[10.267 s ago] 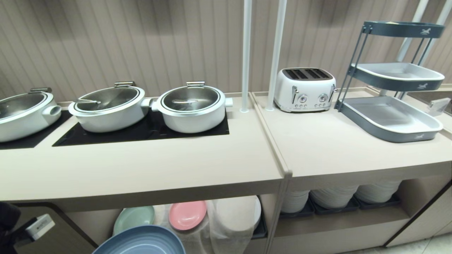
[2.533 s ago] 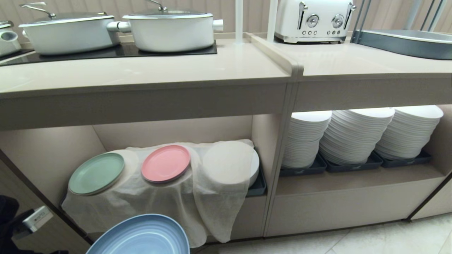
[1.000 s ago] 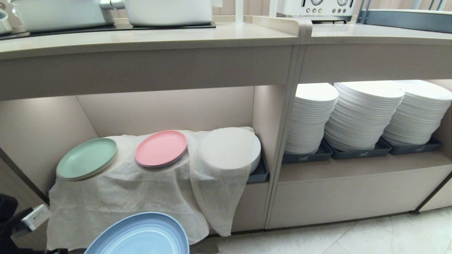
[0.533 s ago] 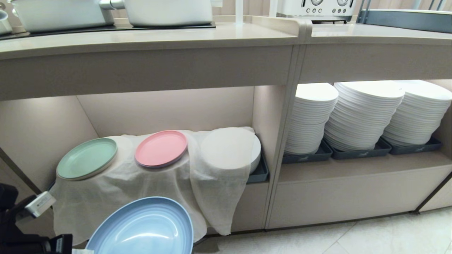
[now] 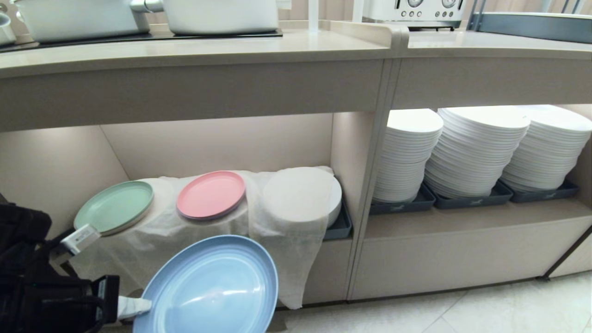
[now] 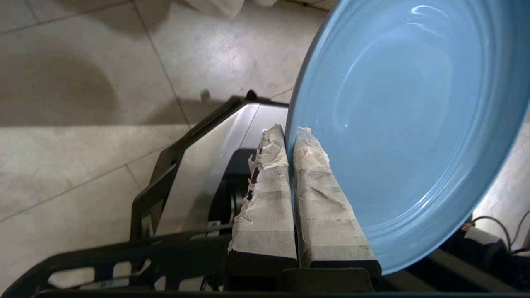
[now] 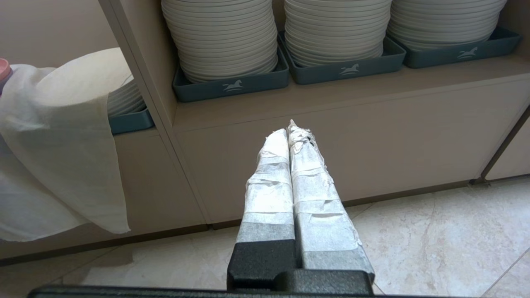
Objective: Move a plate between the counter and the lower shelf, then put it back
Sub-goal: Put the plate in the cupboard
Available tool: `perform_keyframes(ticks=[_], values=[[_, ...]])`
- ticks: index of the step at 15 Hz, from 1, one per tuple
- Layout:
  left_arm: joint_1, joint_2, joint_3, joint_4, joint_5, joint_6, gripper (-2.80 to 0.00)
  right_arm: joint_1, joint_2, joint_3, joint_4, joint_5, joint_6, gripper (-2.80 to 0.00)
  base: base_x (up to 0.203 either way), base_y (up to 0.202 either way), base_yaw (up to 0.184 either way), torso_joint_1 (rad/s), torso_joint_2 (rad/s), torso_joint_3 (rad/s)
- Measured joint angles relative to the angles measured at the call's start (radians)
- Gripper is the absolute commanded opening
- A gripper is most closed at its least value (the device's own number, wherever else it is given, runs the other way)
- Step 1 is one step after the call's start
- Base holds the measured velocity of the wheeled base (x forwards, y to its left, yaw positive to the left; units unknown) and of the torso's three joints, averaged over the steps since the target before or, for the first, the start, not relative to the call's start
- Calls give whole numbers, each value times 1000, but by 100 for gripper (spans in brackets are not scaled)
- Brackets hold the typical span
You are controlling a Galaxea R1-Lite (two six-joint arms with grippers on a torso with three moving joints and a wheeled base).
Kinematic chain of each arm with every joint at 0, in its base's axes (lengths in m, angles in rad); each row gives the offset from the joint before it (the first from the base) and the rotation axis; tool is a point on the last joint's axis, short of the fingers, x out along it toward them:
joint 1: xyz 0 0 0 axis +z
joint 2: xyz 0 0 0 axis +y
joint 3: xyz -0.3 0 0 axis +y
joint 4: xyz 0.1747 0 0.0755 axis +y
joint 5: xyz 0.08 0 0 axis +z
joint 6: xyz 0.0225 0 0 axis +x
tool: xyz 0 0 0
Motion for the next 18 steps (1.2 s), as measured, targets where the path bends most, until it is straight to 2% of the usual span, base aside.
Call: perform_keyframes(ticks=[4,7,13,16,18], values=[[-15,91,-12,-136,-1,-30,-280,0,0,0,0,0,-1,-280,0,0,0,0,0,0],[-34,175,-42,-177,-1,-53,-280,0,0,0,0,0,-1,-280,0,0,0,0,0,0],[-115,367,-184,-244,1,-165,-280,0,0,0,0,0,0,-280,0,0,0,0,0,0],[-154,464,-257,-293,6,-247,-280,0,0,0,0,0,-1,-280,0,0,0,0,0,0],[-175,516,-290,-299,9,-260,-280,0,0,0,0,0,-1,-280,0,0,0,0,0,0]])
